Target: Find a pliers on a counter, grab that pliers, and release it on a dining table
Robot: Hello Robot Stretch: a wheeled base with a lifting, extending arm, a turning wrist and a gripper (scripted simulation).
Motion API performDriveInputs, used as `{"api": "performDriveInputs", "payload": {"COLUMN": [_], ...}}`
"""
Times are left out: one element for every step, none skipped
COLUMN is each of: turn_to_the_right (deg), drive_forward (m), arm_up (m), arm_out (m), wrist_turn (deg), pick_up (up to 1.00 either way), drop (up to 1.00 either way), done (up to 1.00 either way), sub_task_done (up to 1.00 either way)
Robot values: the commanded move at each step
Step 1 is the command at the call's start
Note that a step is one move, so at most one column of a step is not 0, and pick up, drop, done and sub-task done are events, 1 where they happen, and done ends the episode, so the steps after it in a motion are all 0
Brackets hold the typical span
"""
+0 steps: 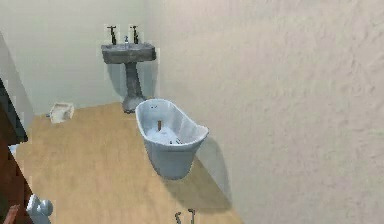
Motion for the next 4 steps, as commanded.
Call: {"api": "performDriveInputs", "payload": {"turn_to_the_right": [-45.0,30.0,0.0,-45.0], "drive_forward": [0.00,0.00,0.90,0.00], "arm_up": [0.00,0.00,0.00,0.00], "arm_out": [0.00,0.00,0.00,0.00], "wrist_turn": [0.0,0.0,0.0,0.0], "pick_up": [0.00,0.00,0.00,0.00], "drop": [0.00,0.00,0.00,0.00], "done": [0.00,0.00,0.00,0.00], "sub_task_done": [0.00,0.00,0.00,0.00]}}
